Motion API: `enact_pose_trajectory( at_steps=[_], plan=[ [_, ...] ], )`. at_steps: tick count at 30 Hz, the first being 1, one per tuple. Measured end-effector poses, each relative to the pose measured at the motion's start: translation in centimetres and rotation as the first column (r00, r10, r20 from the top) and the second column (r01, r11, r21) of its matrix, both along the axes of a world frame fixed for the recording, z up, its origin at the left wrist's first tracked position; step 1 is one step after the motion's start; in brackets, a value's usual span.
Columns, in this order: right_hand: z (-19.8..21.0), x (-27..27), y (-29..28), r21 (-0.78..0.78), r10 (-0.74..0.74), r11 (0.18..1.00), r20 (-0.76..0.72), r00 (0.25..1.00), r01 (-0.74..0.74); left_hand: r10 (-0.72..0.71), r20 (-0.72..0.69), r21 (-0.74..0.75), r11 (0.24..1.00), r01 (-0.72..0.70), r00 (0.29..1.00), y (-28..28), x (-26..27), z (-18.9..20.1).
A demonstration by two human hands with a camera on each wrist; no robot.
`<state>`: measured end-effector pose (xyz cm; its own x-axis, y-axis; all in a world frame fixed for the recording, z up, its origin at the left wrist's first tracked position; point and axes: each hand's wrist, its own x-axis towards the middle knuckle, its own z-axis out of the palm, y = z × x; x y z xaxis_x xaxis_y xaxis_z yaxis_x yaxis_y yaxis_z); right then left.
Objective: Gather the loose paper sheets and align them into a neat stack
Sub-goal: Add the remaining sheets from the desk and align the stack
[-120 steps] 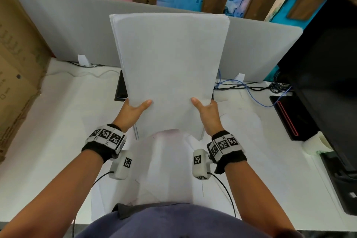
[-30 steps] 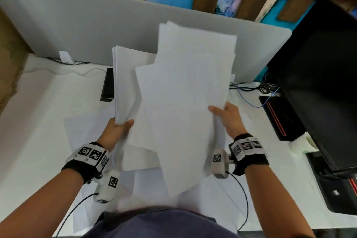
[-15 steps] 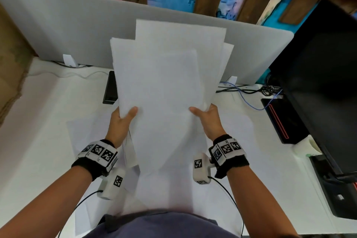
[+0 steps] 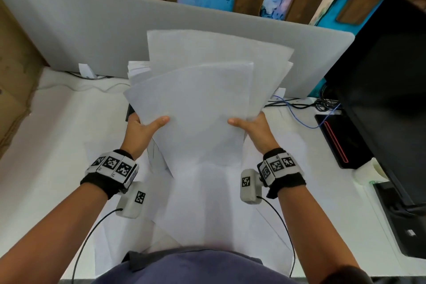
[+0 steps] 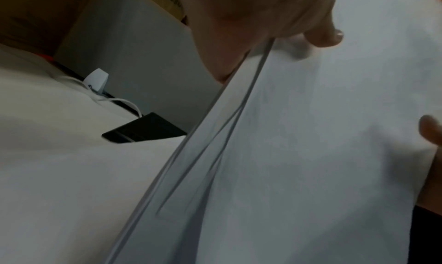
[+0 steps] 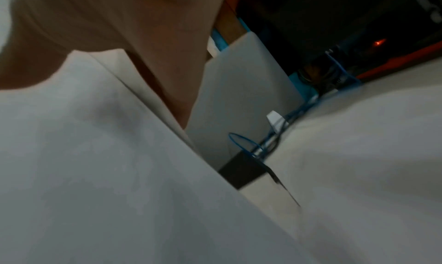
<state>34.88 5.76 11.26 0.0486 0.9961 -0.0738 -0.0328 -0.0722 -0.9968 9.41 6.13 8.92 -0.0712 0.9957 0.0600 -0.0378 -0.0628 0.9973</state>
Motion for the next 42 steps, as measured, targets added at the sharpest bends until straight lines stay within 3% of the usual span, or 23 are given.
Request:
enact_pose_trajectory(
  at_steps=[7, 13, 17, 20, 26, 31, 37, 42],
  plan=[
    [3.4, -1.4, 1.4, 0.165, -0.029, 0.986, -0.020, 0.999, 0.031, 0.012, 0.082, 0.066, 0.998, -0.018, 0.997, 1.0, 0.2, 2.9],
    [-2.9, -2.7, 0.2, -0.086, -0.054, 0.995, 0.029, 0.998, 0.056, 0.045, 0.108, -0.023, 0.999, -0.043, 0.993, 0.4, 0.7, 0.7],
    [-2.4, -3.9, -1.0, -0.042, -0.128, 0.991, -0.092, 0.987, 0.125, 0.125, 0.170, 0.019, 0.991, -0.130, 0.977, -0.2, 1.5, 0.8],
    [-1.9, -3.4, -1.2, 0.010, -0.119, 0.992, -0.167, 0.979, 0.123, 0.137, 0.147, 0.048, 0.988, -0.145, 0.980, -0.3, 1.0, 1.7],
    [-3.5, -2.6, -2.4, -0.052, -0.084, 0.995, -0.089, 0.992, 0.079, 0.074, 0.080, 0.012, 0.997, -0.075, 0.994, -1.1, -0.1, 0.4],
    [-3.6, -3.3, -2.0, -0.025, -0.085, 0.996, -0.049, 0.995, 0.084, 0.036, 0.107, 0.023, 0.999, -0.039, 0.994, -1.0, 0.6, 0.6],
    [-4.5, -3.9, -1.7, -0.039, -0.202, 0.979, -0.110, 0.973, 0.199, -0.009, 0.034, -0.062, 0.998, 0.011, 0.999, 0.0, 0.3, -1.6],
    [-5.3, -3.9, -1.8, -0.068, -0.153, 0.986, -0.041, 0.987, 0.150, 0.002, -0.024, -0.154, 0.988, -0.005, 1.000, -0.4, 0.9, -4.2]
  ],
)
